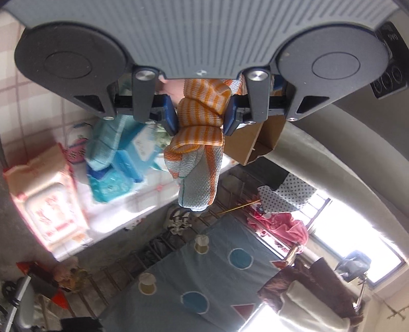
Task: Organize soft objects
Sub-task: 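Carry the gold box and towel bundle over the cardboard box with both grippers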
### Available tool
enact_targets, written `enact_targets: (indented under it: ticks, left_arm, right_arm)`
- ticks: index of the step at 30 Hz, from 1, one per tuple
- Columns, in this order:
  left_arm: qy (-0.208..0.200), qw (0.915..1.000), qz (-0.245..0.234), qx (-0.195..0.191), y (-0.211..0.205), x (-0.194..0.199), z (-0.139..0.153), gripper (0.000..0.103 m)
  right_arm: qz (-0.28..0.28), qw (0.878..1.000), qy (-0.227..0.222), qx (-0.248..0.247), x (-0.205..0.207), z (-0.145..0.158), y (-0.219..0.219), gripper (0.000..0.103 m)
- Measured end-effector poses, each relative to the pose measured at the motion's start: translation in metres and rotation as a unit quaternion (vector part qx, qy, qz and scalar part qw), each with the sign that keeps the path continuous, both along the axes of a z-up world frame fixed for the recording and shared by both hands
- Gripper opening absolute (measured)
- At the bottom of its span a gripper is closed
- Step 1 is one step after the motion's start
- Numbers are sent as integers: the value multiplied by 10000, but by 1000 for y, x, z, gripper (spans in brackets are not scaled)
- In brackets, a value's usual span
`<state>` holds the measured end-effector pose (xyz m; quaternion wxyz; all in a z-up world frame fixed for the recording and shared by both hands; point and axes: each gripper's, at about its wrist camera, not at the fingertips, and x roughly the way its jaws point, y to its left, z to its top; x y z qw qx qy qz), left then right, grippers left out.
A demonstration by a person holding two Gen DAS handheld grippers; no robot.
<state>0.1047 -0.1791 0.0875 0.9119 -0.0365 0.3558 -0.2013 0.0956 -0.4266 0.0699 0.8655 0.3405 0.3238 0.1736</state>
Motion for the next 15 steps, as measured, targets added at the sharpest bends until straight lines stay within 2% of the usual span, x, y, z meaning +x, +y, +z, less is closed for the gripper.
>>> enact_targets:
  ticks: [7,10,15]
  left_arm:
    - [-454,9959,759,164,77,18,37,64]
    - [-516,9914,1137,388,115,26,39,64]
    - [-338,9845,1526,790,181,58,29,64]
  right_arm:
    - [521,9985,-145,41,53,48,73,38]
    - [852,9962,-140,124,83,60,117,38]
    - [1432,9892,135,290,139,65,206,38]
